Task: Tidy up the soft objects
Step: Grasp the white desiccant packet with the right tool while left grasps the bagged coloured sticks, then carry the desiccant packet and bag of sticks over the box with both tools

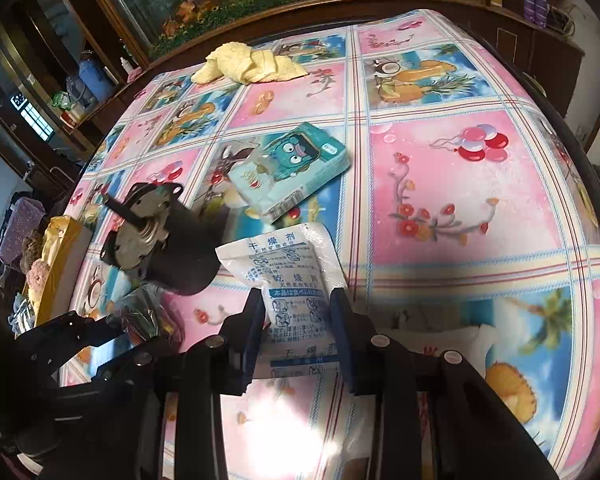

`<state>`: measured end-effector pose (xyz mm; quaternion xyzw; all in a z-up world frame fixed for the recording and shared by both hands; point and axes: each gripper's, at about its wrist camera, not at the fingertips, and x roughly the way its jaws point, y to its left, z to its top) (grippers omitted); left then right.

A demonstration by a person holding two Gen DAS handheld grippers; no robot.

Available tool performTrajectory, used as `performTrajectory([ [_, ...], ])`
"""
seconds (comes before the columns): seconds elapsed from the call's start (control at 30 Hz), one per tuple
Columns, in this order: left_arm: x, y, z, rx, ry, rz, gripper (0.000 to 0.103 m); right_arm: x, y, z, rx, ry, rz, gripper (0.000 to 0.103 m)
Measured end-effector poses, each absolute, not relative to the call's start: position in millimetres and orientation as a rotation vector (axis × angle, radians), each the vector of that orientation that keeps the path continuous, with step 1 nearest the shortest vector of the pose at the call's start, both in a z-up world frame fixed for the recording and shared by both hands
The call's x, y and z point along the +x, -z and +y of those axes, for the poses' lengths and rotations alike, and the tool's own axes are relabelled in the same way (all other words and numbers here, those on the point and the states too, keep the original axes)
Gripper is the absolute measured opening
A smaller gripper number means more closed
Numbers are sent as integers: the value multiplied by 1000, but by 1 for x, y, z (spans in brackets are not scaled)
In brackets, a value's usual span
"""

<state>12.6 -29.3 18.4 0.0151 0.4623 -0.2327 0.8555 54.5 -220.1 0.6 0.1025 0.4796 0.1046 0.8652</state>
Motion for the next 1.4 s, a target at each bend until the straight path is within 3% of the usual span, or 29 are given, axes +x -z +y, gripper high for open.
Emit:
performTrajectory([
  [0.37, -50, -67, 23, -88, 509, 865, 37, 9, -14, -196, 225, -288, 982, 19],
  [0.8, -107, -103, 166, -258, 288, 750, 37, -30, -62, -127, 204, -476, 877, 17],
  [1.17, -118, -80, 263, -312, 65, 766, 38, -30, -93, -13, 105, -683, 852, 17],
  [1.4, -82, -66, 281, -294, 55, 803, 38, -12, -91, 62, 28, -752, 885, 17],
])
